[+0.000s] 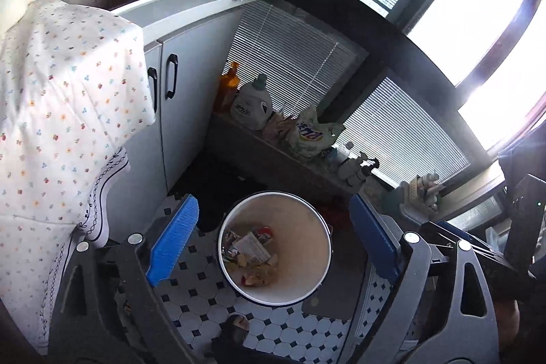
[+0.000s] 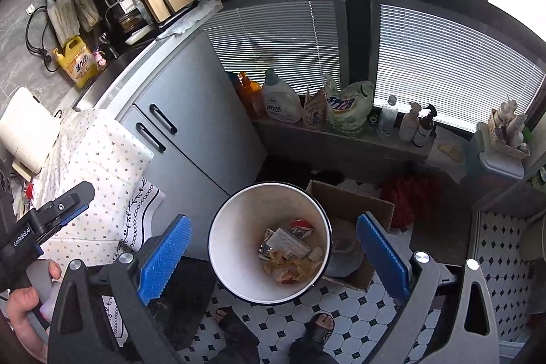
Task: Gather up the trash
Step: 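Grasp the foil ball with the left tool while the right tool grasps the red-and-white wrapper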
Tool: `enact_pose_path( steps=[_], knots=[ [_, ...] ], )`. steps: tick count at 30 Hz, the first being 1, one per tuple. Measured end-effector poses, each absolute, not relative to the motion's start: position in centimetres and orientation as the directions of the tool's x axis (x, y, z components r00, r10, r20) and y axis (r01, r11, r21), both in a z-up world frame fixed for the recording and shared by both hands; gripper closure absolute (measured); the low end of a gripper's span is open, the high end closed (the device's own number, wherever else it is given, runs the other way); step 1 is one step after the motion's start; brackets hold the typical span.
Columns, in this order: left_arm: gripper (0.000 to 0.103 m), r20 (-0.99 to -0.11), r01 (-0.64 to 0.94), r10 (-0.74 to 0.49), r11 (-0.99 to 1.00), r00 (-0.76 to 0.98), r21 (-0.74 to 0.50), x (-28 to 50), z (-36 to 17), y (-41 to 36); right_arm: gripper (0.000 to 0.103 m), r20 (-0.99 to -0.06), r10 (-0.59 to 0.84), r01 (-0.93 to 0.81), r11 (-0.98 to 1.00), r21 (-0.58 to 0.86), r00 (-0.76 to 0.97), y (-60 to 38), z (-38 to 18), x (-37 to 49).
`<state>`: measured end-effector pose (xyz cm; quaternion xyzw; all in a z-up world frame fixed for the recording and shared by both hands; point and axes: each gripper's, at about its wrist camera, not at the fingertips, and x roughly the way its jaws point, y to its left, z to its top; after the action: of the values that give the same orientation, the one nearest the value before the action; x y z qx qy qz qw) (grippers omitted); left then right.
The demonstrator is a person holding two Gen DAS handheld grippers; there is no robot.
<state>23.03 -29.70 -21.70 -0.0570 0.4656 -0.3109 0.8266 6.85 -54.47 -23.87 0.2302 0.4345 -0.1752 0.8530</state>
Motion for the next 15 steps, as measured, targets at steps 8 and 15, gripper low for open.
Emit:
enact_pose_path(
  steps=[8, 15],
  knots=[
    [0.006, -0.721, 0.278, -0.443, 0.896, 0.533, -0.346, 24.5, -19.6, -18.9, 0.008, -0.792, 0.024, 0.321, 0.906, 0.276, 0.61, -47.1, -21.9, 13.2],
    [0.006, -0.71, 0.104, -0.311, 0.942, 0.632, -0.32, 24.9, -18.5, -8.6, 0.008, -0.769, 0.136, 0.167, 0.939, 0.301, 0.624, -39.4, -20.6, 18.5]
  ],
)
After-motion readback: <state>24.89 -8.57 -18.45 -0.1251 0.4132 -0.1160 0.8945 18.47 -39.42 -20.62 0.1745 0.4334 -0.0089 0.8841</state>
